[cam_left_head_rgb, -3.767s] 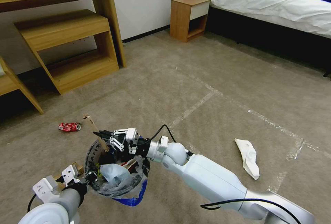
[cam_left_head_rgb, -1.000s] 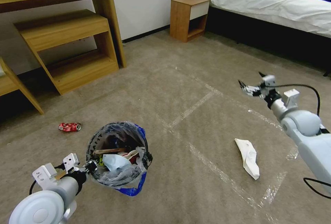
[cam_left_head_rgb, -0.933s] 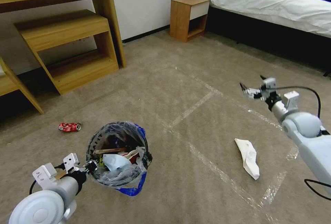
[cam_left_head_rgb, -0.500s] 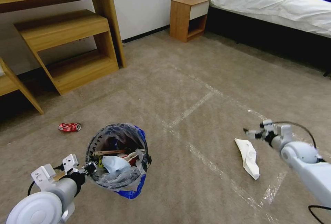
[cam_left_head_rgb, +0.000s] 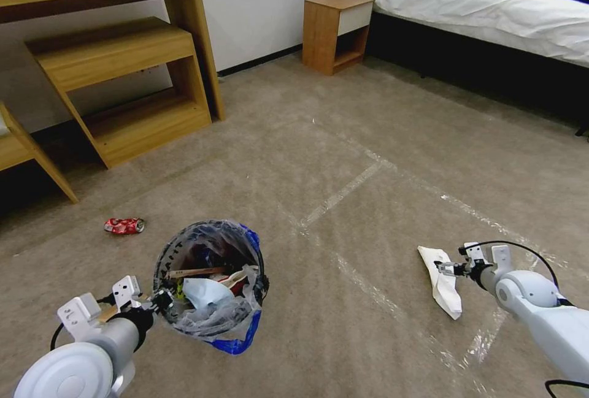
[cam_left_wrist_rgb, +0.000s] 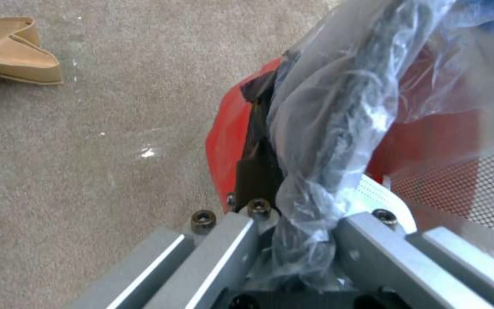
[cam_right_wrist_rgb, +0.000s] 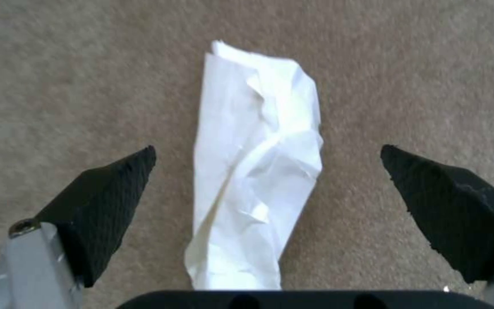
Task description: Pick up the trash bin and place the garbage on the floor into it.
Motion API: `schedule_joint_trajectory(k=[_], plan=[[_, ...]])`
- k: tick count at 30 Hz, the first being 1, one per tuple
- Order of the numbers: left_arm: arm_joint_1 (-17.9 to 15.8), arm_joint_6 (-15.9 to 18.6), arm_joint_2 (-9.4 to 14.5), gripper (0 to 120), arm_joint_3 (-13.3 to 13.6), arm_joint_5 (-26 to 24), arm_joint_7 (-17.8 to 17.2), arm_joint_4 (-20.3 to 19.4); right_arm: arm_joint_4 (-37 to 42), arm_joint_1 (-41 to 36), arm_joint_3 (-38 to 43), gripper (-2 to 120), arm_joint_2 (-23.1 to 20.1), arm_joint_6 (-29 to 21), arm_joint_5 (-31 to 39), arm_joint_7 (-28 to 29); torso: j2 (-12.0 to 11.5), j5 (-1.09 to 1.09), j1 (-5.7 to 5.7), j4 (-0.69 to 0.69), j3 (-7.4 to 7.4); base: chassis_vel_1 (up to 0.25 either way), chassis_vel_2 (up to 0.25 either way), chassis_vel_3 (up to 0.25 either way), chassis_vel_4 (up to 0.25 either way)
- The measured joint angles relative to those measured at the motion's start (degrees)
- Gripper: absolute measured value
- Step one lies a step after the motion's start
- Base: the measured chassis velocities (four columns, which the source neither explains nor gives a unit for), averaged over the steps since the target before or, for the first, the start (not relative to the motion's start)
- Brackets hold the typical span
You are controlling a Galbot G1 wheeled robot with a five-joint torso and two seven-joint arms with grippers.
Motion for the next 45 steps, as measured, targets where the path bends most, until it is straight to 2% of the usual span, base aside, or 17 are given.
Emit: schedule_joint_trajectory(k=[18, 34, 45], plan=[[0.1, 0.0, -0.3, 0, 1.1, 1.1, -0.1, 0.9, -13.5, 5.9, -3.2, 100, 7.9, 3.6, -6.3, -3.6, 0.0, 0.01, 0.0, 0.0, 0.0, 0.0, 0.0, 0.0, 0.0], [0.8, 0.0, -0.2, 0, 1.5, 1.7, -0.1, 0.4, -18.3, 8.1, -2.8, 100, 9.8, 5.8, -8.8, -5.1, 0.0, 0.01, 0.0, 0.0, 0.0, 0.0, 0.0, 0.0, 0.0], [0.5, 0.0, -0.3, 0, 2.1, 1.7, -0.1, 0.4, -21.0, 8.2, -1.1, 100, 9.4, 7.2, -11.0, -7.1, 0.0, 0.0, 0.0, 0.0, 0.0, 0.0, 0.0, 0.0, 0.0]])
